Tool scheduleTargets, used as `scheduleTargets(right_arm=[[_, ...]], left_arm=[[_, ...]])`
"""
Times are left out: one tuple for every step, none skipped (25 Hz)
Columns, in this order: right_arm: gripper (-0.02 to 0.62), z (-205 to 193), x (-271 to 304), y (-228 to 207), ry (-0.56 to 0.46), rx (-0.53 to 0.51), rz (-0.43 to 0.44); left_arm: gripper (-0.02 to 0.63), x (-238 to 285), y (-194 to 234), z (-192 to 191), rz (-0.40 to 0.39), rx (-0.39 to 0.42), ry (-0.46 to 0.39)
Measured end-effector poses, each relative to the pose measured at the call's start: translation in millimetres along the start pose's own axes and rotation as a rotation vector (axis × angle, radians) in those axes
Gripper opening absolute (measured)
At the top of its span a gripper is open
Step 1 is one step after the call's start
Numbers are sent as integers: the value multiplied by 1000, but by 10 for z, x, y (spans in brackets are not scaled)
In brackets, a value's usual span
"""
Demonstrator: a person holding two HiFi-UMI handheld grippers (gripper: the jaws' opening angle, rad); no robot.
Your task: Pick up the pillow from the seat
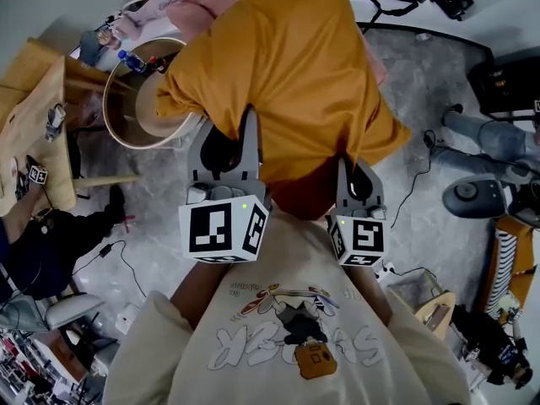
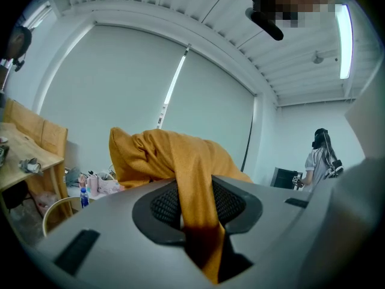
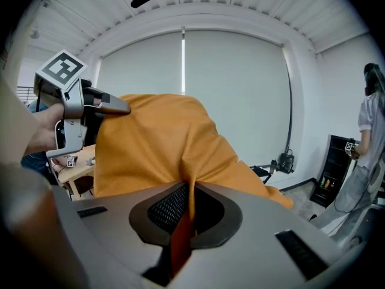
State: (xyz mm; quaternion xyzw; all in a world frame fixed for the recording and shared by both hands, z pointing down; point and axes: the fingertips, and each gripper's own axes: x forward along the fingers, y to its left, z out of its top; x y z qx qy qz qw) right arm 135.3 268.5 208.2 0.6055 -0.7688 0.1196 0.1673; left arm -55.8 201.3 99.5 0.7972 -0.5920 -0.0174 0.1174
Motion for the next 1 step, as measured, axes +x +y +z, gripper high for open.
scheduleTargets(right_arm=[[35, 29, 13, -3, -2, -2, -2]], left_arm=[[124, 19, 5, 17, 0, -1, -2]])
